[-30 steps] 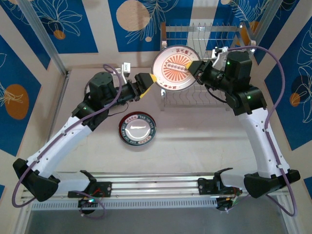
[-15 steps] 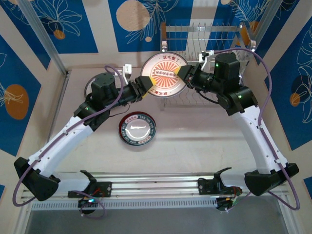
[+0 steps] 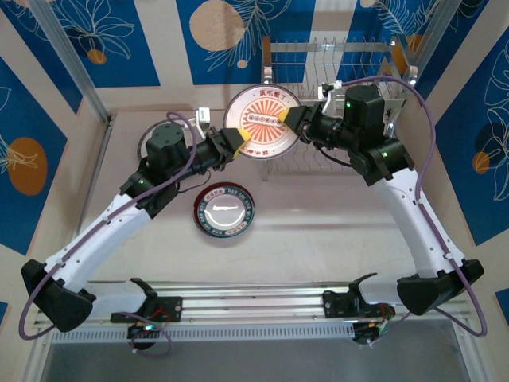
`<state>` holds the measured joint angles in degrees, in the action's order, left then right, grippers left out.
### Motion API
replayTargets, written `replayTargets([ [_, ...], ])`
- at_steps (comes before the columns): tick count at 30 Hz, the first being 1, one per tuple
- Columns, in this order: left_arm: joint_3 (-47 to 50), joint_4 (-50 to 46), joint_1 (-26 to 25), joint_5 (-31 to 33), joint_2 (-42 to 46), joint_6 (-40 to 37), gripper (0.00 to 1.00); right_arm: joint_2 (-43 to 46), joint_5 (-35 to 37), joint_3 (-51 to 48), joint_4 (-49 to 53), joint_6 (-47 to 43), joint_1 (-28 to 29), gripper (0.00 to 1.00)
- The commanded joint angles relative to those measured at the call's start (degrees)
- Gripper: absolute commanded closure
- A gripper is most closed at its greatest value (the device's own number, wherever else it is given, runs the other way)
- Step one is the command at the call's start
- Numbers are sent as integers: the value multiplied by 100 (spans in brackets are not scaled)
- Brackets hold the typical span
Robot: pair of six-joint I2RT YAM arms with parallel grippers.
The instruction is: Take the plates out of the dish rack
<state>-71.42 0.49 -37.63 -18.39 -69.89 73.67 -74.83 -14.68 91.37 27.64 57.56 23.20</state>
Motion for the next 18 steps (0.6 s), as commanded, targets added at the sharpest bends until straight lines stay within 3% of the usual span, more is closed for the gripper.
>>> replayTargets([
  [1,182,299,-27,20,80,-374,100,17,-164,24,231,10,50,80],
  [8,216,360,26,29,148,-258,100,49,-23,99,537,-413,44,54],
  [18,676,289,338,-14,644,85,100,621,513,-375,485,-1746,150,43],
])
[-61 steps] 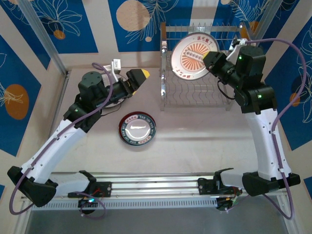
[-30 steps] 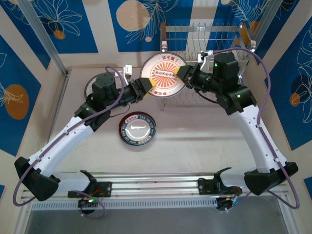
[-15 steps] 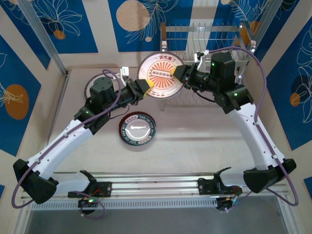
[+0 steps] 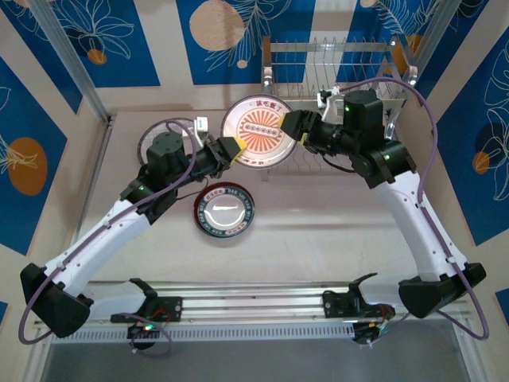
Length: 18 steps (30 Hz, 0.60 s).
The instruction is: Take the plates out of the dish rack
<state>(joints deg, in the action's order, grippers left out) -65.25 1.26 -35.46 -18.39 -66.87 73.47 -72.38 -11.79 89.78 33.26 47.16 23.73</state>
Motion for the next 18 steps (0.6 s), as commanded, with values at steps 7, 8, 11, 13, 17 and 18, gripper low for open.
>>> replayTargets([
  [7,771,-3,402,11,953,282,100,1472,1159,-1860,-1635,-2732,853,40],
  [8,878,-69,432,28,1050,297,100,1566,1204,-2007,-1742,-2993,970,39],
  [11,1165,-283,511,90,1299,281,100,1721,1187,-2314,-1896,-3646,1260,38],
  [13,1334,-473,549,120,1460,209,100,1796,1221,-2486,-1934,-3991,1461,37],
  [17,1779,-740,584,228,1763,129,100,1960,1450,-2882,-2009,-4529,1846,34],
  [18,1906,-769,584,250,1825,121,100,1996,1553,-2977,-2024,-4626,1928,33],
])
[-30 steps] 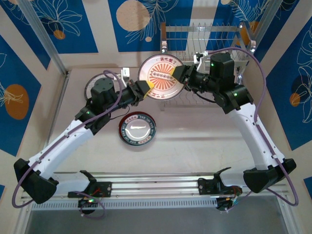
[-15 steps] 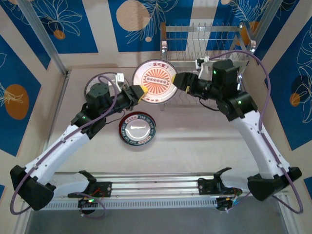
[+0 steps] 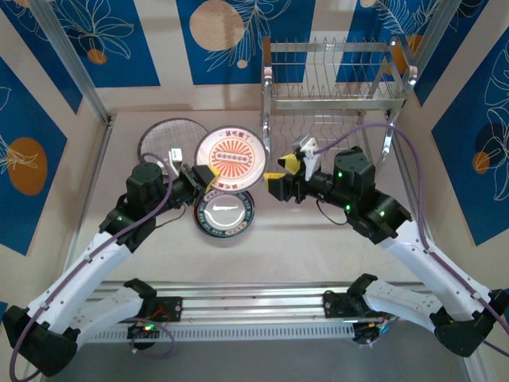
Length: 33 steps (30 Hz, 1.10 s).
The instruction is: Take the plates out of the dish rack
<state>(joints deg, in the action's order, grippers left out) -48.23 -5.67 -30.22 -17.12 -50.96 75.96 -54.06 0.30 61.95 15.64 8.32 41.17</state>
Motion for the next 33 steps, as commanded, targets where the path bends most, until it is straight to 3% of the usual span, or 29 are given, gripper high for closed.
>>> replayTargets([
  [1,323,-152,63,158,302,-157,100,212,464,-302,-278,-844,281,32],
  [14,1721,-102,60,333,566,-283,100,339,507,-816,-18,-1219,607,29],
  [26,2713,786,64,524,175,-13,100,334,551,-746,198,-1166,616,29],
  [33,2819,1191,75,601,-297,6,100,330,543,-722,238,-1064,628,29],
])
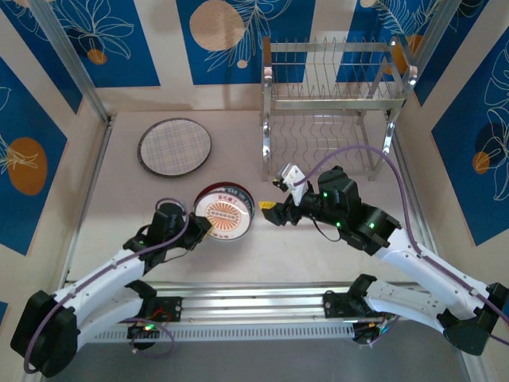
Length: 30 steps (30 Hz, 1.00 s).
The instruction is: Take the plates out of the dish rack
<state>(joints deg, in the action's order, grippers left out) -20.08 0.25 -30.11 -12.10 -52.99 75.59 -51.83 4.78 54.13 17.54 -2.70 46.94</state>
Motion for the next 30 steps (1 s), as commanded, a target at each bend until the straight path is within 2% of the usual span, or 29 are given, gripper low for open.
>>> replayTargets([
  [1,4,643,66,107,-162,38,100,104,98,63,52,53,48,29],
  [16,-5,1073,225,-38,-834,100,100,121,-47,32,48,175,60,29],
  [19,-5,1065,244,-65,-879,104,97,107,-56,30,22,205,53,29],
  [22,4,1047,242,-73,-880,105,87,94,-47,28,21,202,61,29],
  [30,-29,865,251,-97,-802,96,73,86,4,55,64,231,61,29],
])
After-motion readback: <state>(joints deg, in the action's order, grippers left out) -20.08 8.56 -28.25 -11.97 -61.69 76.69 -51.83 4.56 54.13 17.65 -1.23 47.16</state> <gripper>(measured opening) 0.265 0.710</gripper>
